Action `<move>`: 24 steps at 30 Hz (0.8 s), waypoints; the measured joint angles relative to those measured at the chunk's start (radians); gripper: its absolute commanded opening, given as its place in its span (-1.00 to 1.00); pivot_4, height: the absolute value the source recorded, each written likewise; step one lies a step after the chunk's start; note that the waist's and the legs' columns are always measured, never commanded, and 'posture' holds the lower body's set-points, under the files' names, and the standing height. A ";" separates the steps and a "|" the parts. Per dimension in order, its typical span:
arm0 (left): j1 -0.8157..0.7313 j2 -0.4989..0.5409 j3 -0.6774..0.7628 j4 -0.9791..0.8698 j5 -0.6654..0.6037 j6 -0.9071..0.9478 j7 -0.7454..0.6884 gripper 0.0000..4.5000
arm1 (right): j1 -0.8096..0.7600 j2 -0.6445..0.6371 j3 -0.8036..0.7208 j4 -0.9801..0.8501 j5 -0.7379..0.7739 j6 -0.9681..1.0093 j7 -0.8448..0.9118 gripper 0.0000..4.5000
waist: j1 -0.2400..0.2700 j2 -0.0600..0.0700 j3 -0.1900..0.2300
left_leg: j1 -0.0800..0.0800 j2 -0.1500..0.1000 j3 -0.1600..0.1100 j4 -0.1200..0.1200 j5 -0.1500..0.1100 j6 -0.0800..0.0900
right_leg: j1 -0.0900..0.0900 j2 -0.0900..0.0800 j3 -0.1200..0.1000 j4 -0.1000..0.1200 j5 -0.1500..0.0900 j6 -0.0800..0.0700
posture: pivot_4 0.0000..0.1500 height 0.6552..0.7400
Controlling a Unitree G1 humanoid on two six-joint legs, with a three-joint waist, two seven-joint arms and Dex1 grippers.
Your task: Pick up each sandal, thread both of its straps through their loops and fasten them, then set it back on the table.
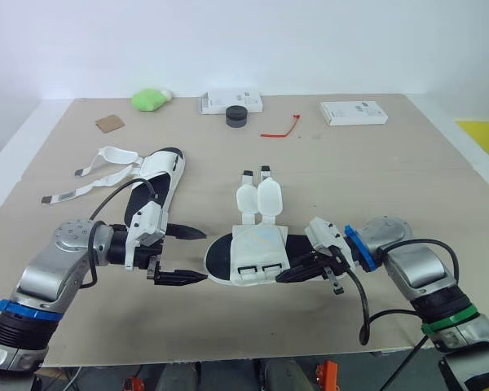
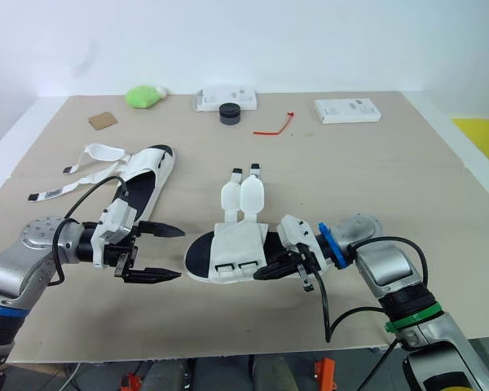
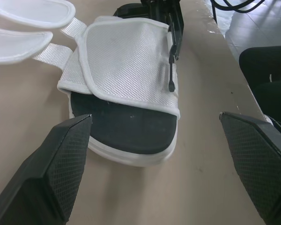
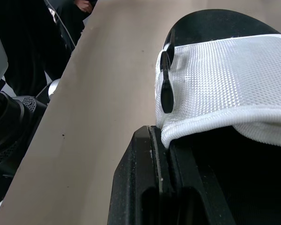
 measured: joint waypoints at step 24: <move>-0.063 -0.098 -0.055 0.140 0.061 -0.066 -0.022 1.00 | -0.184 0.081 0.007 0.282 -0.061 -0.052 0.021 -0.99 | -0.001 -0.001 0.000 | 0.001 0.001 0.000 -0.001 0.003 0.001 | 0.001 0.001 0.000 0.000 0.005 0.002 | 1.00 1.00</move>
